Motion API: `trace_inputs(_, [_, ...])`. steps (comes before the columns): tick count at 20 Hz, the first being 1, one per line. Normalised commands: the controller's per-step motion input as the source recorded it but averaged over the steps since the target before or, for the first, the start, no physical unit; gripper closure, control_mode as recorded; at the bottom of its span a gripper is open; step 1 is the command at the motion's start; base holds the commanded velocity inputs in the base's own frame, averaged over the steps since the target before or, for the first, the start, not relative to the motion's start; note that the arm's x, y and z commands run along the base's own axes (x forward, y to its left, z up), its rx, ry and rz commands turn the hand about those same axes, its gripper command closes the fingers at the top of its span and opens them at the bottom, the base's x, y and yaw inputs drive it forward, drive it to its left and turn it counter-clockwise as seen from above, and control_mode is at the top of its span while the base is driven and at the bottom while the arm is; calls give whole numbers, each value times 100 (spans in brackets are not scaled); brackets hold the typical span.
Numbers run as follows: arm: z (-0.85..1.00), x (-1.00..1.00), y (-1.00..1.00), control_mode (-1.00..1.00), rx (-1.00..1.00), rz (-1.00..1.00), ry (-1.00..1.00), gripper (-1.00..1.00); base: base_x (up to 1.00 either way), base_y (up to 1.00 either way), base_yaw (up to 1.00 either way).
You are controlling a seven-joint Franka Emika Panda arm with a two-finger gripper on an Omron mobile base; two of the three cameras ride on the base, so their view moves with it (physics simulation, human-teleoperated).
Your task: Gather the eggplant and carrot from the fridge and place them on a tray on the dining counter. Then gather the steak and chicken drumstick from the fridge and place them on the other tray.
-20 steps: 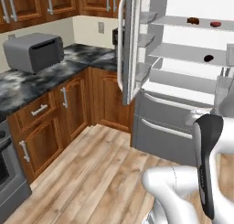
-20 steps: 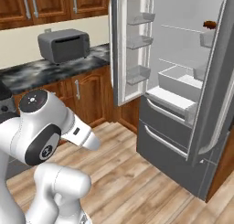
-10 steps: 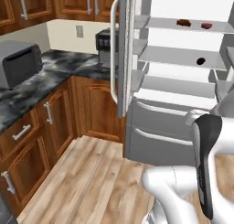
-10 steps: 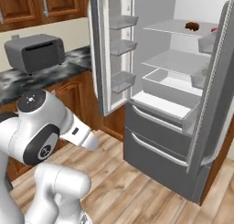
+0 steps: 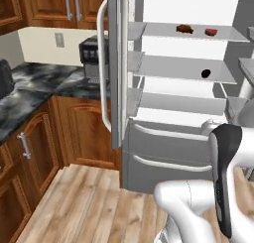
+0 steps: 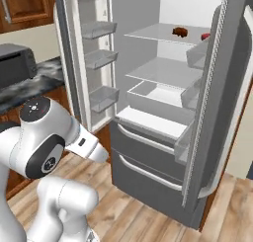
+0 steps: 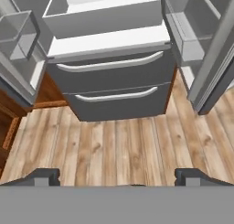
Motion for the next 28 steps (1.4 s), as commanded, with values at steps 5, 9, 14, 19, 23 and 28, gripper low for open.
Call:
trace_inputs(5, [0,0,0,100,0,0,0,-100,70,3,-27])
trace_inputs(9, [0,0,0,100,0,0,0,-100,67,10,-28])
trace_inputs(14, [0,0,0,100,0,0,0,-100,62,19,-24])
trace_inputs(19, [0,0,0,100,0,0,0,-100,59,29,-15])
trace_inputs(23, [0,0,0,100,0,0,0,-100,62,18,-10])
trace_inputs(28, [0,0,0,100,0,0,0,-100,65,0,-11])
